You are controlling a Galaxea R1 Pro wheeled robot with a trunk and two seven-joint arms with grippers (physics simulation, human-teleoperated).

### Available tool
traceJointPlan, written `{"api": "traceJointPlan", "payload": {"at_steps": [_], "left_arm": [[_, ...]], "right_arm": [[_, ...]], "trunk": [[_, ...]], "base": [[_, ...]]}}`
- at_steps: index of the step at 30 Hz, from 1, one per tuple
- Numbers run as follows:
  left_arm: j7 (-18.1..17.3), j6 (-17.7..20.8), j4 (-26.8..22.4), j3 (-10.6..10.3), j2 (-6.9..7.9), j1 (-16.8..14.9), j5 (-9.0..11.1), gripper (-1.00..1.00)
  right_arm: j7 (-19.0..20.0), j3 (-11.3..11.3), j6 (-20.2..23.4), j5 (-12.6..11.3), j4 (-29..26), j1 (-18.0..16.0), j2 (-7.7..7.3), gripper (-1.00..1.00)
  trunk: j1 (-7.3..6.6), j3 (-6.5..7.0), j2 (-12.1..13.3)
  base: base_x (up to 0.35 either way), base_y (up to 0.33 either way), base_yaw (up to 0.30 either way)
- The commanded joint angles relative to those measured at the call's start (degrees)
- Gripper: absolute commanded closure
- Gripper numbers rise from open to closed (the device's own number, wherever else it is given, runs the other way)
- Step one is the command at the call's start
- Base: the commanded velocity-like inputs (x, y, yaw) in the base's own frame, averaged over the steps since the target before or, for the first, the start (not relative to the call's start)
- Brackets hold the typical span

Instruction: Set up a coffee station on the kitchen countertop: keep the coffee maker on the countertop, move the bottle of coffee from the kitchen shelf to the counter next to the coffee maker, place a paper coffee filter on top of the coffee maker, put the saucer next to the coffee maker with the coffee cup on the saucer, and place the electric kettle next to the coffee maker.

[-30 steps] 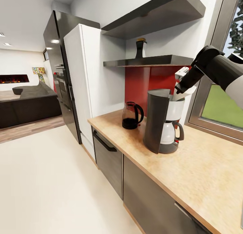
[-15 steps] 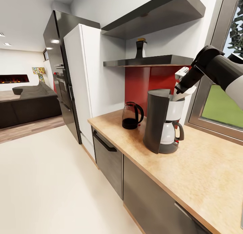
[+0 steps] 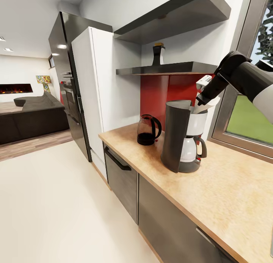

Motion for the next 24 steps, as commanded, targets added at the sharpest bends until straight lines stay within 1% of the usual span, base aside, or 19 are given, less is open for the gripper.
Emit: {"api": "traceJointPlan", "payload": {"at_steps": [1, 24], "left_arm": [[-0.01, -0.08, -0.07, 0.05, -0.01, 0.01, 0.07, -1.0], [-0.01, -0.08, -0.12, 0.05, -0.01, 0.01, 0.07, -1.0]], "right_arm": [[0.49, 0.16, 0.21, 0.48, -0.13, -0.06, -0.04, 1.0], [0.61, 0.24, 0.21, 0.31, -0.12, -0.06, 0.23, 1.0]], "trunk": [[0.0, -0.06, -0.03], [0.0, -0.06, -0.03]], "base": [[0.0, 0.0, 0.0], [0.0, 0.0, 0.0]]}}
